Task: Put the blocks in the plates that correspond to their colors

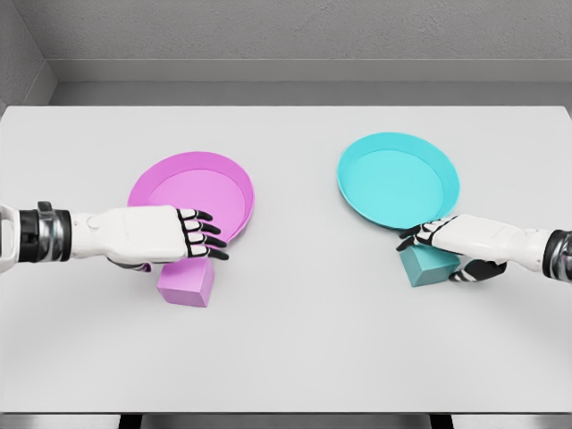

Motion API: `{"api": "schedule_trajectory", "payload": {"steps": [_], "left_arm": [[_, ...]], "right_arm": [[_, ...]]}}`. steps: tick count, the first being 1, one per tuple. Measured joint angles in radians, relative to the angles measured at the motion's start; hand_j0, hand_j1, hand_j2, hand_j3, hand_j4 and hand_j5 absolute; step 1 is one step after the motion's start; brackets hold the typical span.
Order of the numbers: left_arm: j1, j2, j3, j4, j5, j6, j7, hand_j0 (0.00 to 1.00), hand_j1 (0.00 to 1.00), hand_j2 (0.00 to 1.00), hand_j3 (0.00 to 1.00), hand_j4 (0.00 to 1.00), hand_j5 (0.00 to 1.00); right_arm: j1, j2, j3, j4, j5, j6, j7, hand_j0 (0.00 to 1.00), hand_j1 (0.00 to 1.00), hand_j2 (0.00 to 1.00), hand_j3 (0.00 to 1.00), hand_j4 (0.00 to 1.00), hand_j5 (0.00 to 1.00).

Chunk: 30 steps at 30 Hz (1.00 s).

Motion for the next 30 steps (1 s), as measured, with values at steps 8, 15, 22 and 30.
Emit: {"api": "schedule_trajectory", "payload": {"steps": [8, 15, 22, 30], "left_arm": [[0.003, 0.003, -0.011, -0.003, -0.008, 0.0, 0.0, 1.0, 1.0, 1.0, 1.0, 1.0, 1.0], [0.018, 0.009, -0.013, -0.005, -0.01, 0.0, -0.006, 1.0, 1.0, 1.0, 1.0, 1.0, 1.0], [0.032, 0.012, -0.014, -0.005, -0.01, 0.0, -0.008, 1.0, 1.0, 1.0, 1.0, 1.0, 1.0], [0.032, 0.011, -0.014, -0.006, -0.01, 0.0, -0.007, 0.95, 0.95, 0.95, 0.95, 0.95, 0.95]], "right_arm": [[0.0, -0.002, 0.002, 0.0, -0.003, 0.002, 0.002, 0.6, 0.6, 0.6, 0.6, 0.6, 0.6], [-0.005, -0.001, 0.001, -0.002, 0.007, -0.006, 0.008, 0.57, 0.57, 0.57, 0.57, 0.57, 0.57], [-0.029, -0.002, -0.007, -0.002, 0.01, -0.012, 0.012, 0.57, 0.57, 0.57, 0.57, 0.57, 0.57], [-0.075, -0.002, -0.011, -0.003, 0.006, -0.013, 0.012, 0.57, 0.57, 0.57, 0.57, 0.57, 0.57]]}}
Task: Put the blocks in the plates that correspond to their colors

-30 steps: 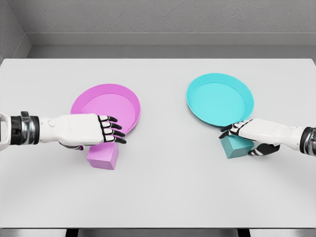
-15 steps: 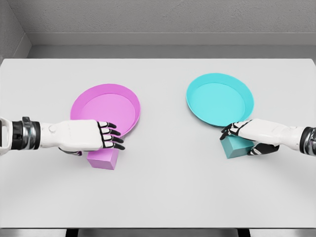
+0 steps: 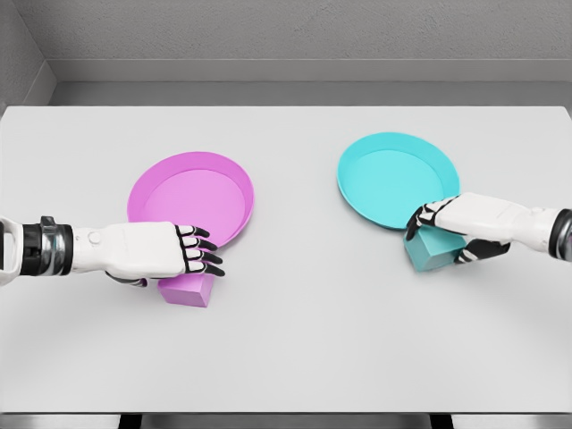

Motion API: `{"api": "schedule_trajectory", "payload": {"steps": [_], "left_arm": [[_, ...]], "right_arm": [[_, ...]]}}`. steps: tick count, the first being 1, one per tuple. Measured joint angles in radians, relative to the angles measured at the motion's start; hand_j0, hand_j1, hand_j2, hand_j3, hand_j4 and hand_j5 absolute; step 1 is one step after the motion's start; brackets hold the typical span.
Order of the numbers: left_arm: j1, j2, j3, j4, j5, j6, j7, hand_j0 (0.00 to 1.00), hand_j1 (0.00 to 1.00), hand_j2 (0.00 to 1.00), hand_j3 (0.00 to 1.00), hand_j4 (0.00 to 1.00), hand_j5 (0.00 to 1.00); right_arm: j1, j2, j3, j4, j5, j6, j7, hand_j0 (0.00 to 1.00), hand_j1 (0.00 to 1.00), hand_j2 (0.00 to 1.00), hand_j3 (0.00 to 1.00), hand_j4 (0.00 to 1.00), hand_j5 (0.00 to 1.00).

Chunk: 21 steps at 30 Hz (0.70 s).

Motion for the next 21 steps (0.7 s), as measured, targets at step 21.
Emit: {"api": "schedule_trajectory", "payload": {"steps": [21], "left_arm": [[-0.005, -0.008, 0.002, 0.0, 0.006, 0.003, -0.034, 0.65, 0.65, 0.65, 0.65, 0.65, 0.65]], "right_arm": [[-0.144, 0.028, 0.008, 0.017, -0.007, 0.074, 0.0, 0.57, 0.57, 0.57, 0.57, 0.57, 0.57]]}}
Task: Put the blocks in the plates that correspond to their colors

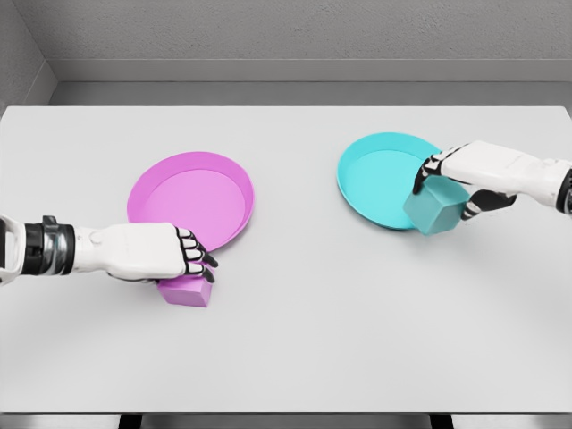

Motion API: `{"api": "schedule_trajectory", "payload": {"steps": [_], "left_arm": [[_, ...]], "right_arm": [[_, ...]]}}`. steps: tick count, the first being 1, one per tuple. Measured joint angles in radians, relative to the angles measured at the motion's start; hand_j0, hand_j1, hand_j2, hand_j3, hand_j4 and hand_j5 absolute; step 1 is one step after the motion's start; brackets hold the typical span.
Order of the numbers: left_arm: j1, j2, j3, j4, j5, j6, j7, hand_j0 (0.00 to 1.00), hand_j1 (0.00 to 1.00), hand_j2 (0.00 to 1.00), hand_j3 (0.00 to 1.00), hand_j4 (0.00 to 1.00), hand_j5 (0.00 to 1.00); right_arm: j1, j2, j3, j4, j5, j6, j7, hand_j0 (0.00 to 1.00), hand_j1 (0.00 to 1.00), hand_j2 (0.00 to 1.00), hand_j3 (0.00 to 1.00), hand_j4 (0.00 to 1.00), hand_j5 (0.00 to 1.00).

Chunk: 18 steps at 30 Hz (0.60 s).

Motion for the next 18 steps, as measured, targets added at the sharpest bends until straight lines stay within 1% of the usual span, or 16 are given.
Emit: {"api": "schedule_trajectory", "payload": {"steps": [3, 6, 10, 12, 15, 17, 18], "left_arm": [[-0.002, -0.005, 0.0, 0.0, -0.004, -0.002, -0.002, 0.65, 0.65, 0.65, 0.65, 0.65, 0.65], [-0.005, -0.008, 0.0, 0.0, -0.007, -0.002, -0.005, 0.64, 0.64, 0.64, 0.64, 0.64, 0.64], [-0.025, -0.011, -0.002, 0.0, -0.007, -0.003, -0.007, 0.59, 0.59, 0.59, 0.59, 0.59, 0.59], [-0.038, -0.013, -0.001, 0.0, -0.007, -0.003, -0.005, 0.58, 0.58, 0.58, 0.58, 0.58, 0.58], [-0.054, -0.015, -0.001, 0.0, -0.005, -0.004, 0.003, 0.56, 0.56, 0.56, 0.56, 0.56, 0.56], [-0.064, -0.015, -0.001, 0.0, 0.0, -0.004, 0.007, 0.55, 0.55, 0.55, 0.55, 0.55, 0.55], [-0.071, -0.016, -0.001, 0.0, 0.003, -0.004, 0.01, 0.54, 0.54, 0.54, 0.54, 0.54, 0.54]], "right_arm": [[-0.031, 0.018, 0.006, 0.012, 0.0, 0.022, 0.001, 0.58, 0.58, 0.58, 0.58, 0.58, 0.58], [-0.081, 0.039, 0.027, 0.033, 0.001, 0.048, 0.007, 0.57, 0.57, 0.57, 0.57, 0.57, 0.57], [-0.132, 0.073, 0.065, 0.066, 0.0, 0.084, 0.011, 0.57, 0.57, 0.57, 0.57, 0.57, 0.57], [-0.163, 0.091, 0.082, 0.082, 0.001, 0.099, 0.012, 0.58, 0.58, 0.58, 0.58, 0.58, 0.58], [-0.163, 0.107, 0.1, 0.097, 0.001, 0.11, 0.012, 0.78, 0.78, 0.78, 0.78, 0.78, 0.78], [-0.161, 0.108, 0.103, 0.101, 0.001, 0.113, 0.013, 0.98, 0.98, 0.98, 0.98, 0.98, 0.98], [-0.161, 0.108, 0.103, 0.101, 0.001, 0.114, 0.013, 0.99, 0.99, 0.99, 0.99, 0.99, 0.99]]}}
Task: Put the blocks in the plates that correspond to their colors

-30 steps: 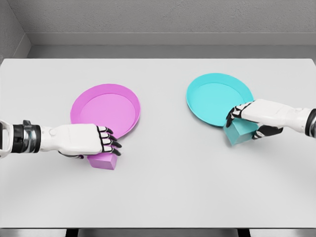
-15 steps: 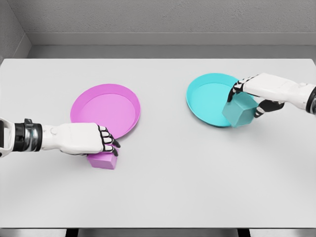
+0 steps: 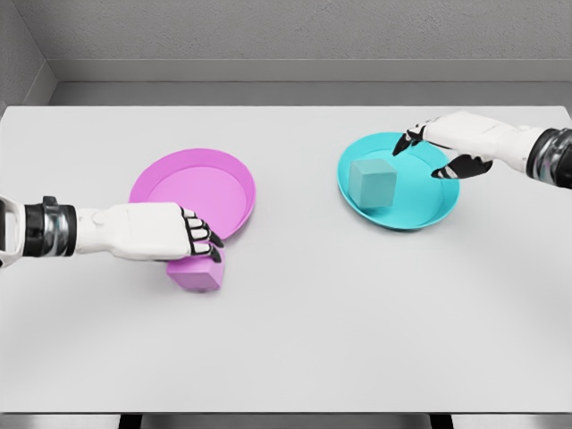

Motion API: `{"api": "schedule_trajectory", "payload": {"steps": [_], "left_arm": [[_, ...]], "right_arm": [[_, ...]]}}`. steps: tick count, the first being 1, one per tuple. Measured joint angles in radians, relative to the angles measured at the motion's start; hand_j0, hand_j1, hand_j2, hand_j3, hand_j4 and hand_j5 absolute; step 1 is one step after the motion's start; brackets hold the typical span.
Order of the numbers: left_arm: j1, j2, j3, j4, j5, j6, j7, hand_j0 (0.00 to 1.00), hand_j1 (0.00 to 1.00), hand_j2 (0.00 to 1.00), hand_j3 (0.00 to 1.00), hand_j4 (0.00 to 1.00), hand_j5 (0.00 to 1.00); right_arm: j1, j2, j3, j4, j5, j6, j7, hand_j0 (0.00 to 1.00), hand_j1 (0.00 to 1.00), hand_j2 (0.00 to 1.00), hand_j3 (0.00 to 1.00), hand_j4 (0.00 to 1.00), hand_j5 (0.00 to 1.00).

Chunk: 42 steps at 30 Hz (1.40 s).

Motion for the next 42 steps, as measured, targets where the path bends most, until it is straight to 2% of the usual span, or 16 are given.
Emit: {"api": "schedule_trajectory", "payload": {"steps": [7, 13, 18, 22, 25, 28, 32, 37, 42], "left_arm": [[-0.044, 0.001, 0.001, 0.001, 0.033, 0.0, 0.01, 0.53, 0.53, 0.53, 0.53, 0.53, 0.53], [-0.074, 0.006, 0.001, 0.001, 0.074, 0.0, 0.01, 0.53, 0.53, 0.53, 0.53, 0.53, 0.53], [-0.098, 0.011, 0.004, 0.004, 0.102, 0.0, 0.011, 0.53, 0.53, 0.53, 0.53, 0.53, 0.53], [-0.107, 0.011, 0.008, 0.016, 0.117, 0.0, 0.01, 0.53, 0.53, 0.53, 0.53, 0.53, 0.53], [-0.117, 0.005, 0.011, 0.043, 0.121, 0.001, 0.01, 0.54, 0.54, 0.54, 0.54, 0.54, 0.54], [-0.136, -0.012, 0.009, 0.083, 0.118, 0.0, 0.008, 0.54, 0.54, 0.54, 0.54, 0.54, 0.54], [-0.155, -0.056, 0.004, 0.157, 0.111, 0.0, 0.007, 0.54, 0.54, 0.54, 0.54, 0.54, 0.54], [-0.199, -0.135, 0.0, 0.279, 0.088, -0.001, 0.002, 0.54, 0.54, 0.54, 0.54, 0.54, 0.54], [-0.216, -0.211, -0.001, 0.385, 0.052, 0.0, 0.002, 0.56, 0.56, 0.56, 0.56, 0.56, 0.56]], "right_arm": [[0.011, -0.005, -0.003, -0.012, 0.001, -0.016, 0.0, 1.0, 1.0, 1.0, 1.0, 1.0, 1.0], [0.029, -0.042, -0.007, -0.027, 0.001, -0.105, -0.001, 1.0, 1.0, 1.0, 1.0, 1.0, 1.0], [0.166, -0.08, -0.081, -0.029, 0.002, -0.213, -0.002, 1.0, 1.0, 1.0, 1.0, 1.0, 1.0], [0.225, -0.105, -0.148, -0.029, 0.002, -0.295, -0.003, 1.0, 1.0, 1.0, 1.0, 1.0, 1.0], [0.239, -0.119, -0.18, -0.028, 0.001, -0.343, -0.004, 1.0, 1.0, 1.0, 1.0, 1.0, 1.0], [0.244, -0.127, -0.196, -0.027, 0.001, -0.375, -0.004, 1.0, 1.0, 1.0, 1.0, 1.0, 1.0], [0.29, -0.137, -0.218, -0.028, 0.001, -0.404, -0.004, 1.0, 1.0, 1.0, 1.0, 1.0, 1.0], [0.319, -0.148, -0.25, -0.028, 0.001, -0.44, -0.004, 1.0, 1.0, 1.0, 1.0, 1.0, 1.0], [0.328, -0.151, -0.264, -0.028, 0.001, -0.448, -0.005, 1.0, 1.0, 1.0, 1.0, 1.0, 1.0]]}}
